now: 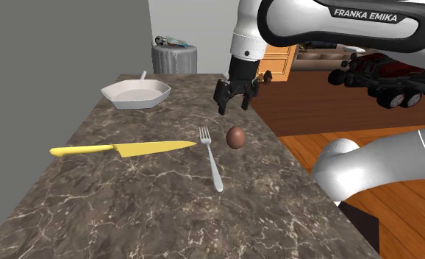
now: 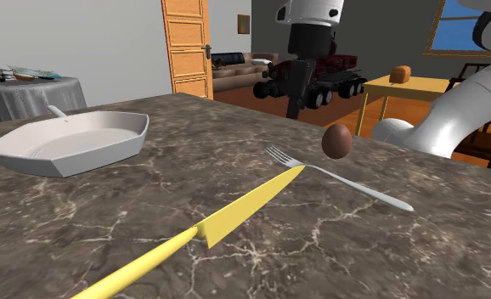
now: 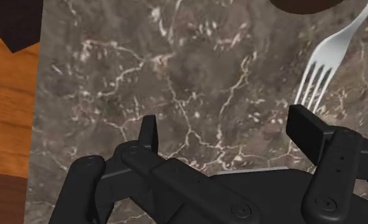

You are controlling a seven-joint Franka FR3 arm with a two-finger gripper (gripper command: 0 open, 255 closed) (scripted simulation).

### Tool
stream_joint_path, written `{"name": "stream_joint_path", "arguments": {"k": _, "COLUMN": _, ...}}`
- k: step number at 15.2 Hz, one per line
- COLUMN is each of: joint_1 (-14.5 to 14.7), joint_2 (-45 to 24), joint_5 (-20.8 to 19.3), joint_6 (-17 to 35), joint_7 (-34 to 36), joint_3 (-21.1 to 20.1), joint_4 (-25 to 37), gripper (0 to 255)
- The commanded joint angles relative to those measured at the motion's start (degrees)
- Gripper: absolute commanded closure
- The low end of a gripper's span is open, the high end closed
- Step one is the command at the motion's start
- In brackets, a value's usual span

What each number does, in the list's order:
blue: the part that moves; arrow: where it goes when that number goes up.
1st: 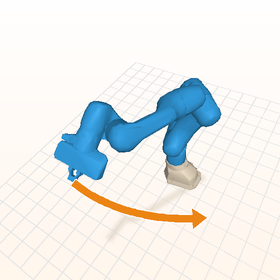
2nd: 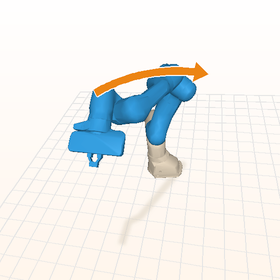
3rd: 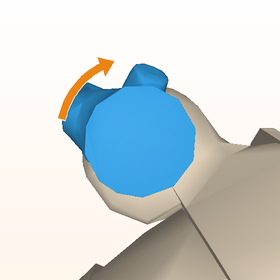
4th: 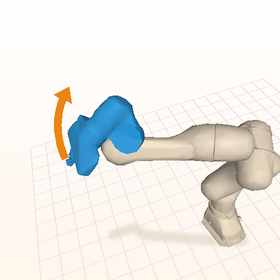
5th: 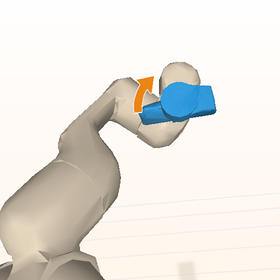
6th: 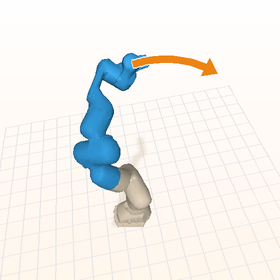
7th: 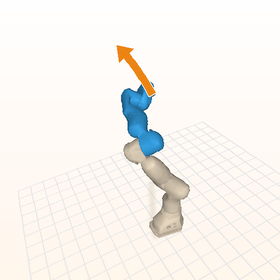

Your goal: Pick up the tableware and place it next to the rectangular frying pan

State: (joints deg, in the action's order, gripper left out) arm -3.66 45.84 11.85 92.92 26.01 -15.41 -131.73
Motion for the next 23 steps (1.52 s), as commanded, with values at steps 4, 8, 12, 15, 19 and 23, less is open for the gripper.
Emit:
{"name": "stream_joint_path", "arguments": {"k": 4, "joint_1": -3.07, "joint_2": -2.9, "joint_5": 4.07, "joint_6": -0.26, "joint_7": 19.21, "joint_3": -10.53, "joint_4": 3.67, "gripper": 0}}
{"name": "stream_joint_path", "arguments": {"k": 8, "joint_1": -6.92, "joint_2": -7.7, "joint_5": 5.89, "joint_6": -0.27, "joint_7": 33.76, "joint_3": -19.01, "joint_4": 8.99, "gripper": 0}}
{"name": "stream_joint_path", "arguments": {"k": 12, "joint_1": -6.67, "joint_2": -7.23, "joint_5": 6.5, "joint_6": 2.61, "joint_7": 33.47, "joint_3": -19.66, "joint_4": 5.68, "gripper": 0}}
{"name": "stream_joint_path", "arguments": {"k": 15, "joint_1": -6.49, "joint_2": -7.02, "joint_5": 6.95, "joint_6": 4.8, "joint_7": 33.29, "joint_3": -20.19, "joint_4": 3.31, "gripper": 0}}
{"name": "stream_joint_path", "arguments": {"k": 19, "joint_1": -6.42, "joint_2": -7.01, "joint_5": 7.02, "joint_6": 5.23, "joint_7": 33.27, "joint_3": -20.28, "joint_4": 2.87, "gripper": 0}}
{"name": "stream_joint_path", "arguments": {"k": 23, "joint_1": -6.37, "joint_2": -7.03, "joint_5": 6.99, "joint_6": 5.24, "joint_7": 33.3, "joint_3": -20.25, "joint_4": 2.86, "gripper": 0}}
